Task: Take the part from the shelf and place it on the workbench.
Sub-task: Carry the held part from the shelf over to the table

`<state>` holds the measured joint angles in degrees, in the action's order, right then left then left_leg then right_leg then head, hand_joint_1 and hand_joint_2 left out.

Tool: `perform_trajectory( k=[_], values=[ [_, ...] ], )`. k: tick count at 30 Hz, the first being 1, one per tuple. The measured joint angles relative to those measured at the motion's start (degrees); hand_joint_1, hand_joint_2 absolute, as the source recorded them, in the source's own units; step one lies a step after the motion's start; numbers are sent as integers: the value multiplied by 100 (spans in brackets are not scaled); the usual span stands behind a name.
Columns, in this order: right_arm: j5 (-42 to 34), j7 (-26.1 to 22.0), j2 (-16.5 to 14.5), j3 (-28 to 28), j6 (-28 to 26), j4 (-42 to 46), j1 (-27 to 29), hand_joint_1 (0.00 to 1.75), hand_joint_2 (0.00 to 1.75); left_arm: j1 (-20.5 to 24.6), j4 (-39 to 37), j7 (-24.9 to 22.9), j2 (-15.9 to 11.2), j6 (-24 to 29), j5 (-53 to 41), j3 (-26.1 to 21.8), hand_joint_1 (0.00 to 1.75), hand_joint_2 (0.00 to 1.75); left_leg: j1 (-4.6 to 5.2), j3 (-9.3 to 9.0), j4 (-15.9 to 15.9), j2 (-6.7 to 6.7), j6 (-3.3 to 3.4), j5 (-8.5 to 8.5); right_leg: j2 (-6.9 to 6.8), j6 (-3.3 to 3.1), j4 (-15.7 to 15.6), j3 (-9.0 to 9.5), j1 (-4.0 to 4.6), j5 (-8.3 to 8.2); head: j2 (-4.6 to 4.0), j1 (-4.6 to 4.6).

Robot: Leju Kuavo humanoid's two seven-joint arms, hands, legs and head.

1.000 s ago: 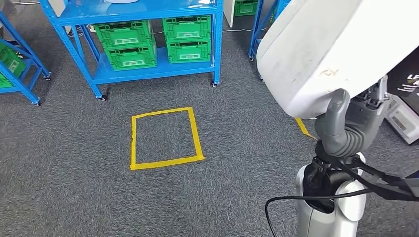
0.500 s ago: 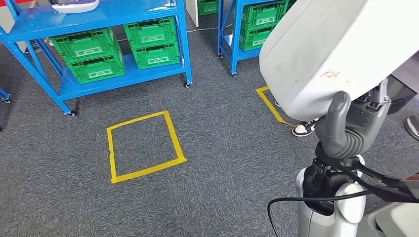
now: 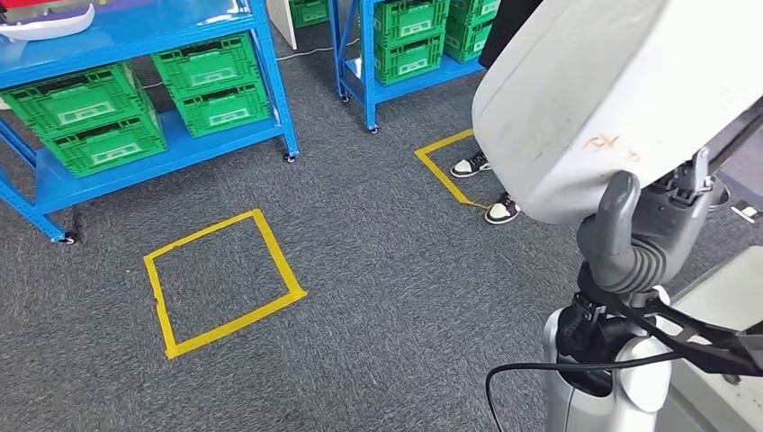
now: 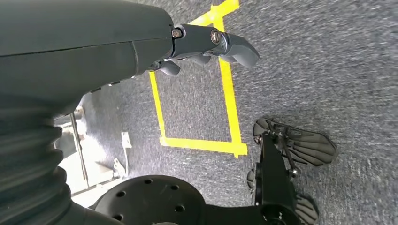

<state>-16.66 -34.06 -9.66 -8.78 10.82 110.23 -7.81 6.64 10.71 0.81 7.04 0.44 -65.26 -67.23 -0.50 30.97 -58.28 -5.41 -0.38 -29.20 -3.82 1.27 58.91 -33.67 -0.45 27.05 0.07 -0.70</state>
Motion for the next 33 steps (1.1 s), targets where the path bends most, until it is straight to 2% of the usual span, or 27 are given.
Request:
perform_trajectory(
  k=[1, 3, 4, 5, 7, 8, 9, 10, 11, 12, 14, 15, 16, 18, 19, 20, 22, 23, 24, 25, 26, 27, 28, 29, 30, 31, 33],
  values=[
    [-2, 3, 0, 1, -2, 7, -8, 175, 175, 4, 0, -2, 0, 0, -4, 0, 0, 175, 9, -22, 9, -48, -36, -13, 8, -39, -27, 0, 15, 11, 0, -2],
    [-2, 11, 0, 3, -3, 21, -13, 175, 175, 22, 0, -6, 1, 0, -11, 0, 0, 175, -4, -76, 23, -123, -106, -35, 140, -119, -60, 2, 5, -19, 0, -2],
    [-2, 12, 0, 5, -3, 31, -16, 175, 175, 29, 0, -7, 1, 0, -13, 0, 0, 175, -13, -65, -34, -59, -138, -94, 199, -159, -82, 10, -10, -42, 0, -4],
    [-3, 13, -1, 5, -1, 42, -17, 175, 175, 34, -1, -10, 1, 0, -13, 0, 0, 175, -24, 2, -205, 71, -165, -218, 258, -197, -104, 16, -30, -68, -1, -7],
    [-5, 13, -2, 7, 2, 55, -13, 175, 175, 26, -5, -18, 2, 0, -13, 0, 0, 175, -36, 303, -874, 387, -194, -593, 378, -242, -116, 3, -41, -95, -1, -14],
    [-6, 14, -2, 7, 4, 56, -3, 175, 175, 17, -8, -22, 4, 0, -13, 0, 0, 175, -38, 485, -1257, 470, -200, -754, 452, -253, -114, -9, -35, -101, -1, -15],
    [-5, 15, -2, 7, 5, 56, 9, 175, 175, 7, -9, -24, 4, 0, -13, 0, 0, 175, -36, 614, -1510, 504, -199, -817, 529, -256, -111, -17, -28, -104, 0, -15],
    [-5, 14, -1, 8, 5, 56, 21, 175, 175, 0, -8, -24, 3, 0, -13, 0, 0, 175, -35, 655, -1568, 521, -191, -766, 609, -256, -105, -21, -23, -107, 0, -15],
    [-5, 13, -1, 9, 7, 56, 29, 175, 175, -2, -8, -23, 3, 0, -13, 0, 0, 175, -34, 591, -1399, 542, -176, -605, 688, -254, -98, -20, -20, -109, 0, -15],
    [-5, 13, 0, 9, 9, 56, 34, 175, 175, -1, -7, -22, 2, 0, -13, 0, 0, 175, -35, 435, -1039, 597, -154, -378, 762, -247, -89, -18, -20, -110, 0, -15],
    [-5, 12, 0, 9, 11, 56, 35, 175, 175, 6, -8, -16, -8, -1, -13, 0, 0, 175, -39, 123, -291, 863, -104, -64, 898, -204, -64, -38, -18, -115, 0, -15],
    [-6, 12, 0, 8, 13, 56, 34, 175, 175, 11, -9, -11, -11, -1, -14, 0, 0, 175, -34, 38, -77, 956, -82, -6, 956, -168, -56, -58, -20, -120, 0, -14],
    [-7, 12, 0, 9, 14, 56, 34, 175, 175, 15, -9, -7, -15, -2, -15, 0, 0, 175, -24, 6, -2, 999, -59, -8, 1015, -124, -57, -81, -26, -132, 0, -14],
    [-10, 10, 1, 10, 21, 57, 37, 175, 175, 27, -9, -1, -8, -2, -24, 0, 0, 175, -15, -13, 19, 867, 5, 25, 1106, -40, -66, -117, -49, -164, 0, -15],
    [-13, 5, 3, 11, 25, 59, 38, 175, 175, 33, -6, 3, -6, -2, -36, 0, 0, 175, -23, -27, 42, 800, 47, 49, 1044, -9, -24, -149, -44, -145, 0, -10],
    [-17, 0, 7, 12, 29, 61, 36, 175, 175, 38, -3, 10, -4, -1, -54, 0, 0, 175, -35, -31, 67, 725, 84, 69, 912, 16, 116, -226, -34, -61, 0, -1],
    [-22, -17, 18, 13, 43, 65, 49, 175, 175, 35, 1, 20, -8, 0, -97, 0, 0, 175, -38, -33, 89, 565, 136, 79, 576, 60, 753, -544, -15, 281, -1, 16],
    [-25, -24, 25, 13, 51, 65, 73, 175, 175, 28, 1, 20, -9, 0, -116, 0, 0, 175, -33, -29, 86, 479, 148, 73, 490, 82, 1156, -743, -22, 459, -1, 19],
    [-25, -32, 33, 15, 59, 66, 110, 175, 175, 21, 0, 19, -9, 0, -133, 1, 0, 175, -30, -26, 83, 397, 153, 67, 454, 101, 1469, -894, -33, 562, -1, 19],
    [-26, -43, 44, 17, 66, 69, 153, 175, 175, 19, -1, 18, -8, 0, -156, 2, 0, 175, -29, -26, 78, 318, 151, 61, 433, 115, 1581, -944, -45, 557, 0, 20],
    [-26, -61, 54, 21, 72, 81, 196, 175, 175, 19, -1, 17, -5, 0, -178, 4, 0, 175, -30, -27, 71, 242, 142, 54, 406, 123, 1459, -871, -56, 454, 0, 20],
    [-26, -87, 66, 25, 78, 110, 238, 175, 175, 21, -2, 20, 1, 0, -207, 8, 0, 175, -31, -31, 57, 169, 128, 40, 344, 124, 1105, -670, -64, 280, 0, 20],
    [-26, -112, 75, 31, 86, 150, 273, 175, 175, 22, -2, 23, 5, 0, -238, 11, 0, 175, -27, -35, 39, 100, 107, 21, 223, 109, 664, -435, -61, 123, 0, 20],
    [-27, -134, 84, 42, 92, 197, 307, 175, 175, 21, -2, 32, 9, 0, -265, 14, 0, 175, -15, -33, 17, 40, 78, -8, 119, 84, 295, -238, -52, 7, 0, 19],
    [-30, -150, 91, 54, 97, 244, 340, 175, 175, 21, -1, 42, 11, 0, -290, 16, 0, 175, -3, -35, 6, -11, 42, -38, 43, 48, 53, -110, -37, -48, -1, 16],
    [-35, -159, 99, 69, 100, 280, 371, 175, 175, 22, -1, 52, 11, 0, -307, 19, 0, 175, 9, -45, 8, -59, 4, -63, 20, 7, -30, -76, -21, -46, -1, 13],
    [-51, -182, 123, 114, 101, 331, 441, 175, 175, 38, -1, 72, 19, 0, -322, 29, 0, 175, 9, -108, 36, -154, -67, -92, 147, -76, -37, -71, -16, -54, -1, 10]
  ],
)
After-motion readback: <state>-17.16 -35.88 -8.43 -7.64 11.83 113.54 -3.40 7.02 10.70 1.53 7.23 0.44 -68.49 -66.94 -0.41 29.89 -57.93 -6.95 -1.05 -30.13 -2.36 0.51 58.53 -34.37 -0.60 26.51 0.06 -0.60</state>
